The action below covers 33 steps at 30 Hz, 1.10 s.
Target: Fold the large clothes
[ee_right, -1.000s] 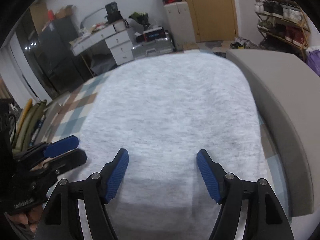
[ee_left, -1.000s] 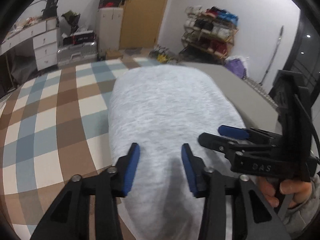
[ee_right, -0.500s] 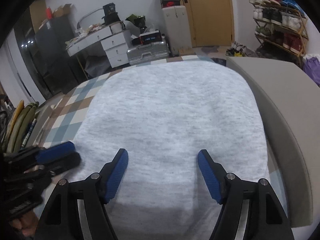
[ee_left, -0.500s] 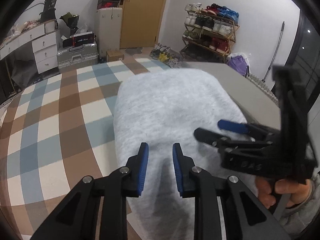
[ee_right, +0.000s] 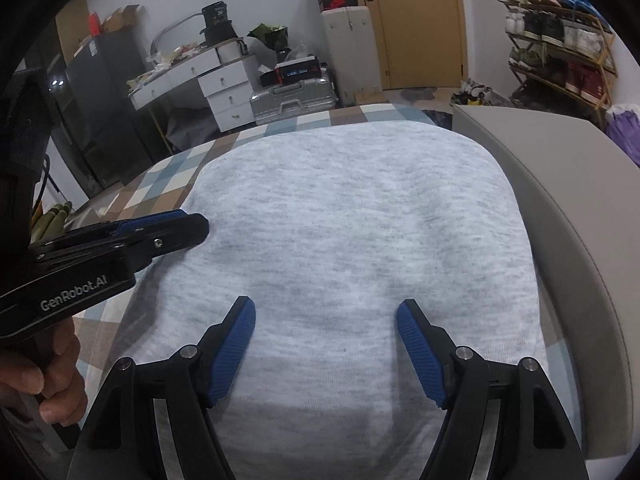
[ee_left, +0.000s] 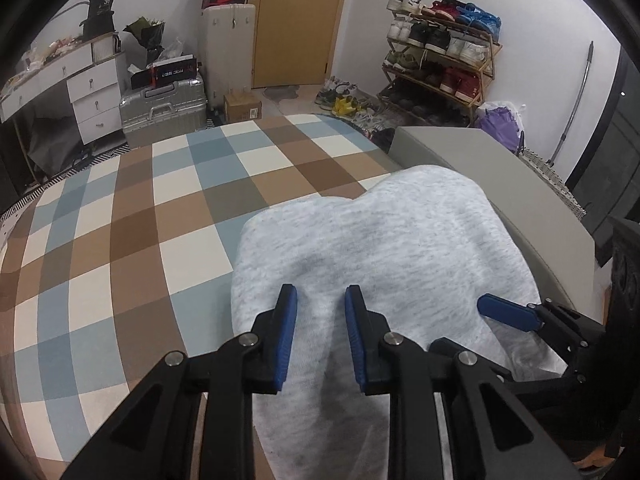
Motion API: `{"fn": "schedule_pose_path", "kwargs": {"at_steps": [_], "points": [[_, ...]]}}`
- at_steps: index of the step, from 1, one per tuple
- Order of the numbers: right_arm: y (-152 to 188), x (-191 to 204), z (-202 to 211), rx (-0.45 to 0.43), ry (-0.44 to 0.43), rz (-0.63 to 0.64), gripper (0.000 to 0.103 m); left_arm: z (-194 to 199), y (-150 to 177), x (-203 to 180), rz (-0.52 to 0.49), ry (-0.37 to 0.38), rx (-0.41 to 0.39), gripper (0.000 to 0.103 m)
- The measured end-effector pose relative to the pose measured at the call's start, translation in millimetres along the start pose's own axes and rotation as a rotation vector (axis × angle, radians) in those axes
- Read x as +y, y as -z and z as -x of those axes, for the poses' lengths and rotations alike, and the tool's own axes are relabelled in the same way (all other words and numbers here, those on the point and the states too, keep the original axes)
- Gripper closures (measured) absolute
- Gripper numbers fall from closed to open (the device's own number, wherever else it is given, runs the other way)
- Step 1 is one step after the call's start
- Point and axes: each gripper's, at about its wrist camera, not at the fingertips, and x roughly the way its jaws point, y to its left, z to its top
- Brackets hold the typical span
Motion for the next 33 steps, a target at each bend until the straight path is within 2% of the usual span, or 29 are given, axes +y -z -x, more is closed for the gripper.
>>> {"fn": "schedule_pose_path", "kwargs": {"at_steps": [9, 17, 20, 22, 25, 30, 33], "points": [[3, 0, 1, -0.001, 0.009, 0.008, 0.029, -3, 2, -6, -0.029, -0.033, -0.006, 0.082], [9, -5, 5, -0.017, -0.012, -0.005, 0.029, 17, -17, 7, 0.037, 0.047, -0.058, 0.082], [9, -4, 6, -0.019, -0.011, -0.005, 0.029, -2, -25, 8, 0.04, 0.034, -0.033, 0.082], [9, -4, 5, -0.018, -0.011, -0.007, 0.029, -24, -24, 10, 0.05, 0.026, 0.025, 0.082], [9, -5, 4, -0.015, -0.009, -0.007, 0.029, -43, -20, 16, 0.06, 0.04, 0.063, 0.081], [9, -5, 5, -0.014, -0.016, -0.008, 0.029, -36, -18, 15, 0.049, 0.037, 0.044, 0.081], [9, -8, 12, -0.002, -0.009, -0.002, 0.03, -18, -15, 15, 0.06, 0.019, 0.016, 0.081]]}}
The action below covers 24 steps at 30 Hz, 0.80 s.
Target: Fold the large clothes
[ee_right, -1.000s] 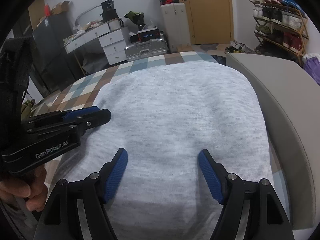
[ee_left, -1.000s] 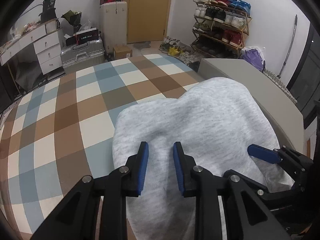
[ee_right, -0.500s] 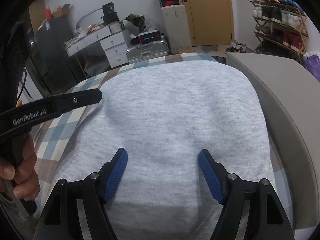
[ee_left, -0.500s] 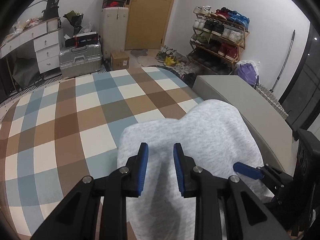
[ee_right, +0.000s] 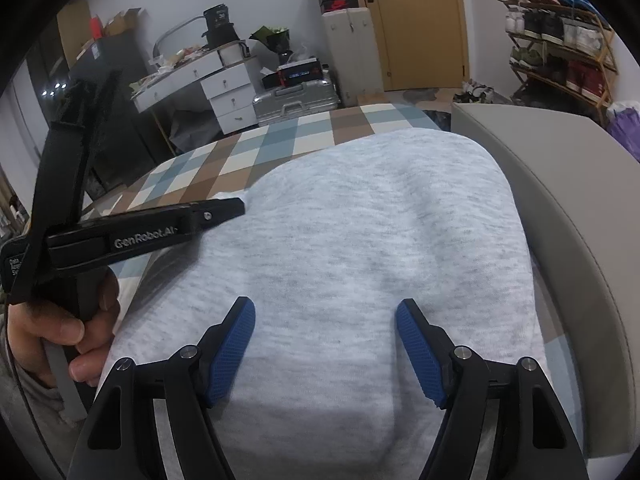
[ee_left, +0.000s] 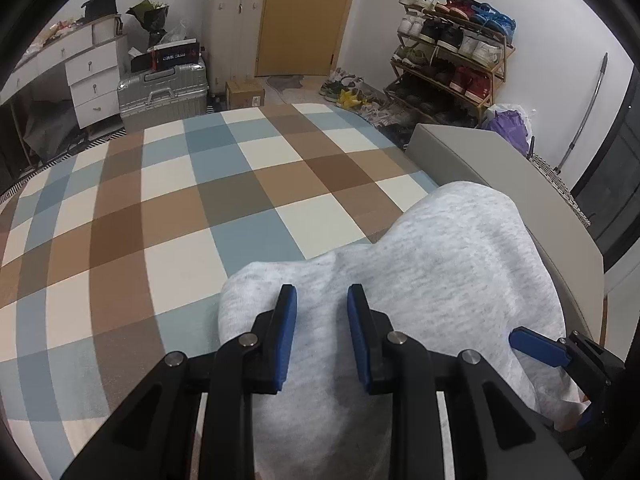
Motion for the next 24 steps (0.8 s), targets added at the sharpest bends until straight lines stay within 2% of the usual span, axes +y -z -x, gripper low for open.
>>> {"fn": "schedule_pose_path", "kwargs": {"at_steps": [4, 6, 9, 12, 16, 22, 24], "points": [[13, -20, 24, 0.001, 0.026, -0.027, 0.03, 37, 15, 0, 0.009, 0.006, -0.043, 0.082], [23, -29, 24, 0.018, 0.031, -0.029, 0.03, 39, 28, -1, -0.001, 0.003, -0.025, 0.081], [27, -30, 28, 0.017, 0.032, -0.042, 0.031, 42, 42, -2, -0.01, -0.023, -0.057, 0.081], [19, -19, 35, 0.008, 0.054, -0.039, 0.03, 54, 40, -4, 0.033, 0.011, -0.048, 0.081], [0, -10, 47, -0.006, 0.049, -0.032, 0.03, 78, 44, -20, -0.016, 0.017, -0.076, 0.081], [-27, 1, 99, -0.112, 0.051, 0.052, 0.03, 125, 49, -24, 0.021, 0.063, -0.161, 0.081], [-39, 2, 110, -0.146, 0.05, 0.077, 0.029, 130, 45, -25, 0.031, 0.074, -0.194, 0.074]]}}
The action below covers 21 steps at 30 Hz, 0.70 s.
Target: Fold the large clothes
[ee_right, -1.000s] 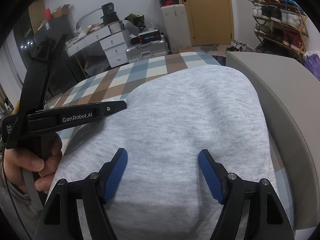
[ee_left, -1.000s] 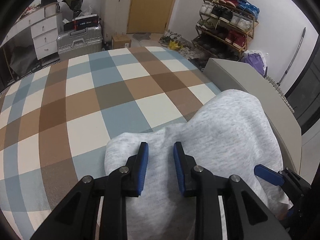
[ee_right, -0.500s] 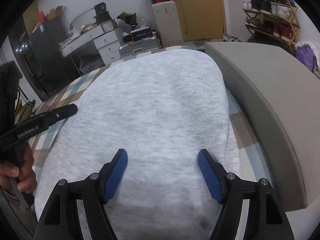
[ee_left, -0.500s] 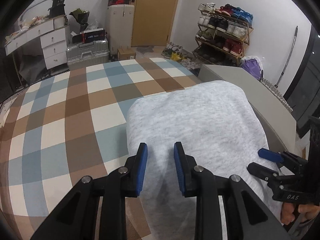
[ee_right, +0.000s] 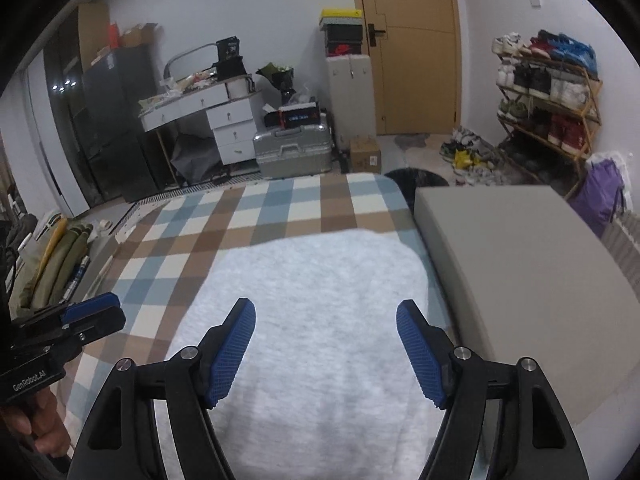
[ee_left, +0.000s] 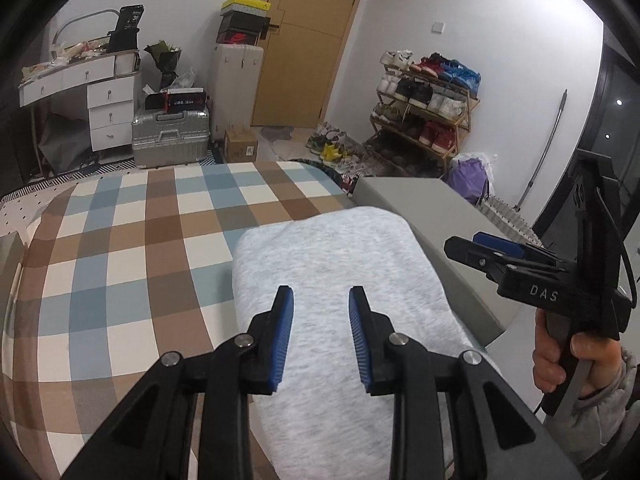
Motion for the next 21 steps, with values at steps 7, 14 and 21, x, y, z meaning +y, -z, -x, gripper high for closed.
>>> {"fn": "schedule_pose_path", "kwargs": {"at_steps": [7, 14, 21], "points": [[-13, -18, -96, 0.154, 0.057, -0.08, 0.031, -90, 10, 4, -0.027, -0.097, 0.138, 0.066], [-10, 5, -149, 0.197, -0.022, -0.037, 0.033, -114, 23, 6, -0.079, -0.122, 0.161, 0.07], [5, -20, -191, 0.275, -0.091, -0.14, 0.033, -109, 27, 11, -0.082, -0.082, 0.155, 0.071]]}}
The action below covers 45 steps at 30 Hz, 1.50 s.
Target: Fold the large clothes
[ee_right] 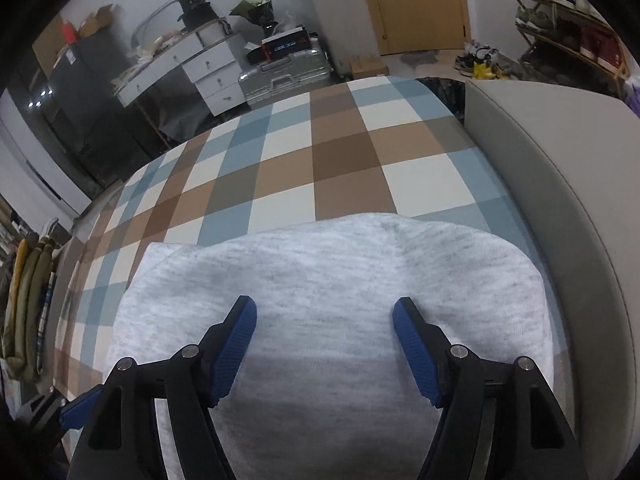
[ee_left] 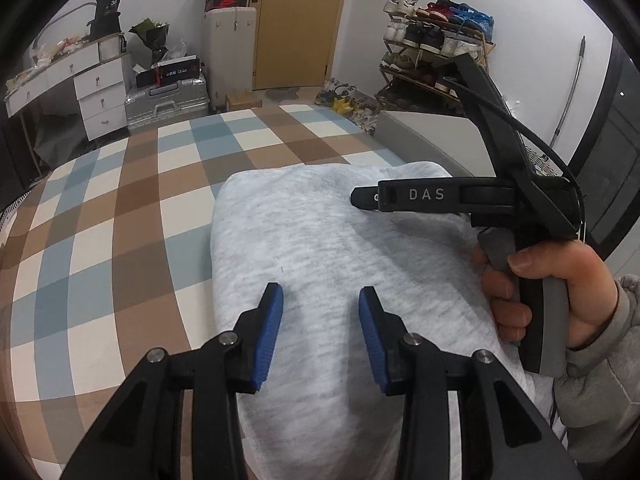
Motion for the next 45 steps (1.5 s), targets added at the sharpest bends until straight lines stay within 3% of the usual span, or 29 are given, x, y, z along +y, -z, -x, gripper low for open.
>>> {"fn": "schedule_pose_path", "kwargs": {"at_steps": [4, 7, 11, 15, 17, 20, 23, 27, 29, 34, 38, 41, 45], "points": [[2, 4, 11, -0.01, 0.019, 0.011, 0.033, 5, 2, -1, 0.004, 0.007, -0.007, 0.071], [11, 13, 38, -0.031, 0.087, 0.051, 0.032, 20, 4, 1, 0.043, 0.016, -0.004, 0.07], [47, 25, 77, -0.055, 0.04, 0.102, 0.032, 54, 14, -5, 0.044, 0.077, -0.048, 0.07], [81, 23, 66, -0.012, 0.013, 0.113, 0.032, 31, 34, -17, -0.009, 0.06, 0.025, 0.071], [83, 20, 65, -0.026, 0.008, 0.094, 0.031, 26, 40, -24, -0.058, 0.024, -0.009, 0.07], [84, 28, 86, -0.03, 0.029, 0.079, 0.031, 42, 34, -25, -0.021, 0.011, 0.005, 0.07], [95, 41, 103, -0.042, -0.024, 0.124, 0.031, 57, 40, -25, -0.018, 0.051, 0.003, 0.07], [114, 45, 85, -0.004, -0.05, 0.134, 0.029, 46, 55, -26, -0.049, 0.026, 0.006, 0.071], [117, 44, 78, -0.046, -0.035, 0.158, 0.021, 40, 56, -22, -0.033, 0.035, -0.009, 0.071], [115, 46, 88, -0.025, -0.016, 0.141, 0.023, 37, 55, -21, -0.031, 0.036, -0.028, 0.071], [135, 55, 112, -0.036, -0.065, 0.194, 0.025, 39, 56, -18, -0.018, 0.054, -0.032, 0.071], [150, 49, 104, -0.049, -0.087, 0.192, 0.022, 40, 56, -20, -0.026, 0.052, -0.028, 0.071], [145, 42, 106, -0.033, -0.098, 0.151, 0.021, 53, 56, -22, -0.013, 0.053, -0.023, 0.071]]}}
